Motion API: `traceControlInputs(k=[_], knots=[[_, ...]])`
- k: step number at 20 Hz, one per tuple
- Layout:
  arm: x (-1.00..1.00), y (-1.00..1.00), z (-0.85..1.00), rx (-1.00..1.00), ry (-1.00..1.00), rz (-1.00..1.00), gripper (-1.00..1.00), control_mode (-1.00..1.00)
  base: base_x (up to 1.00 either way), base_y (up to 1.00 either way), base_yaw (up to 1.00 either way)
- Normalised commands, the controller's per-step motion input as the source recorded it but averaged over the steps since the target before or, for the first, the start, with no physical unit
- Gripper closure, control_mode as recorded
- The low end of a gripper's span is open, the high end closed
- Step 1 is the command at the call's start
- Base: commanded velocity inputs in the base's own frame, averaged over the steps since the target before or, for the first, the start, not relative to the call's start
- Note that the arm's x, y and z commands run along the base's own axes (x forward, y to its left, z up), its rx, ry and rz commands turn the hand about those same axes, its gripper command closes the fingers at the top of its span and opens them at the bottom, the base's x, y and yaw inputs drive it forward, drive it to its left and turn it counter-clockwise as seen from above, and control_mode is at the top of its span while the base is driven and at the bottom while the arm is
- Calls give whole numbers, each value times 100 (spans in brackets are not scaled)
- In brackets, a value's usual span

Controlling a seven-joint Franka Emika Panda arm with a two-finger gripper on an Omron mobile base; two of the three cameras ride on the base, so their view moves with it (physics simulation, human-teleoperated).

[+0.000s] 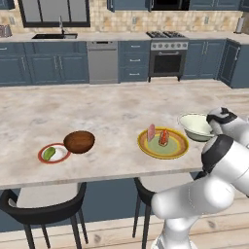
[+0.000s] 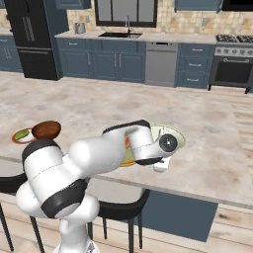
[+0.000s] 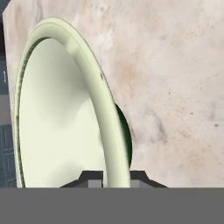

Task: Take the smaller bowl and place it next to the appetizer plate on the dining counter , and place the larger bowl next to the plate with cooked food.

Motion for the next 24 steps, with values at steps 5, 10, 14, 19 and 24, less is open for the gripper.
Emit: traceControlInputs(k=[5,10,14,19,24], knots=[[19,-12,-24,0,0,0,100,-100,0,0,0],[11,-7,-22,0,0,0,100,-100,0,0,0],[11,-13,-26,0,0,0,100,-100,0,0,0],[12,-18,-17,0,0,0,100,-100,0,0,0],[4,-14,0,2,0,0,100,-100,0,0,0]])
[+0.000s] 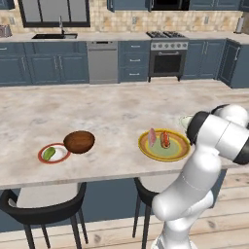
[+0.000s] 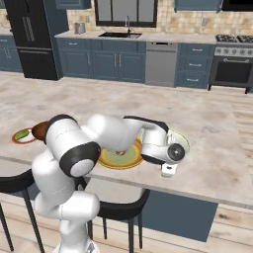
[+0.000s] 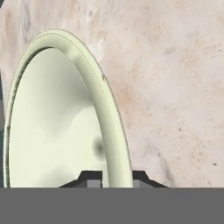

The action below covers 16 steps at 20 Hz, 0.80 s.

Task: Take the smaller bowl and place it next to the appetizer plate on the dining counter , and place the larger bowl next to the plate with cooked food.

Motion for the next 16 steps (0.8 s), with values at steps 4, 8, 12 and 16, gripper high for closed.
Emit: traceControlInputs(k=[4,8,12,16], knots=[[0,5,-1,1,-1,0,-100,-100,0,0,0],[0,0,36,9,-10,0,-100,-100,0,0,0],[-1,-4,55,12,-10,0,-100,-100,0,0,0],[-32,4,58,5,-7,0,-100,-100,0,0,0]])
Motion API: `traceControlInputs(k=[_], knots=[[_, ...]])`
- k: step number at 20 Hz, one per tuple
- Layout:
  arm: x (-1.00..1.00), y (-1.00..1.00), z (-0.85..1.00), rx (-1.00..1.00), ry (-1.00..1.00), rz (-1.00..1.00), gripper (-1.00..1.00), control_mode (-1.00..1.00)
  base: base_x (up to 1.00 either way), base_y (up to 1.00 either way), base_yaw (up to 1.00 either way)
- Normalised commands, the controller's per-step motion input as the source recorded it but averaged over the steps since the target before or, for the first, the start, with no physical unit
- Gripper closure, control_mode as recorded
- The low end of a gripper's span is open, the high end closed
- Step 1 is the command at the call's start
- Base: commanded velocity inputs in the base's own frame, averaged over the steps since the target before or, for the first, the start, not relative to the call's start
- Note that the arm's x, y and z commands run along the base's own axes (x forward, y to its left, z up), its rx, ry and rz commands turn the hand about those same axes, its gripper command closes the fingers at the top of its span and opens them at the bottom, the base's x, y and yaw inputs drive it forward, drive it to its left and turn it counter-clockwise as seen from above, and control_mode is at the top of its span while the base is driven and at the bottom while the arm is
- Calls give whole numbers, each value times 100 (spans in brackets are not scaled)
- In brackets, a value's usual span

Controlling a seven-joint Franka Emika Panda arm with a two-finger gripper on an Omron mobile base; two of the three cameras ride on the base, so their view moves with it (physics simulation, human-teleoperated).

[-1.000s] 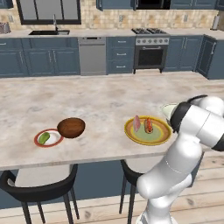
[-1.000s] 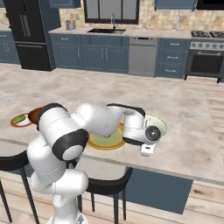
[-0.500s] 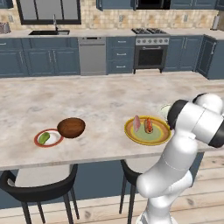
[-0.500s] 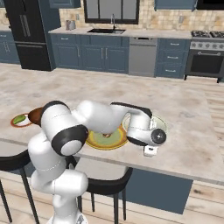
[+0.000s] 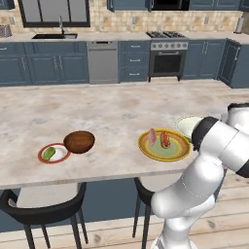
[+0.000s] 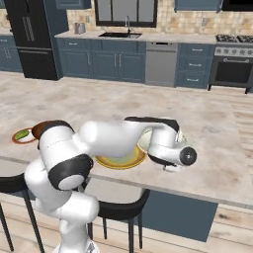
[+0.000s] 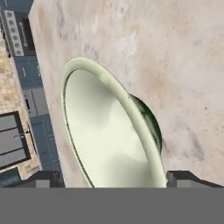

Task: Take the smaller bowl and place it next to the appetizer plate on the dining counter , and place the larger bowl next to the plate with cooked food.

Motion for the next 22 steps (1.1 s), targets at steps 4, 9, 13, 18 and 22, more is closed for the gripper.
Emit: traceControlInputs(k=[4,9,13,18,22], knots=[[-73,35,72,0,-5,1,-100,-100,0,0,0],[-59,66,96,4,-15,5,-100,-100,0,0,0],[-49,92,86,4,-18,7,-100,-100,0,0,0],[-41,100,48,4,-11,3,-100,-100,0,0,0],[-47,100,42,5,-2,8,-100,-100,0,0,0]])
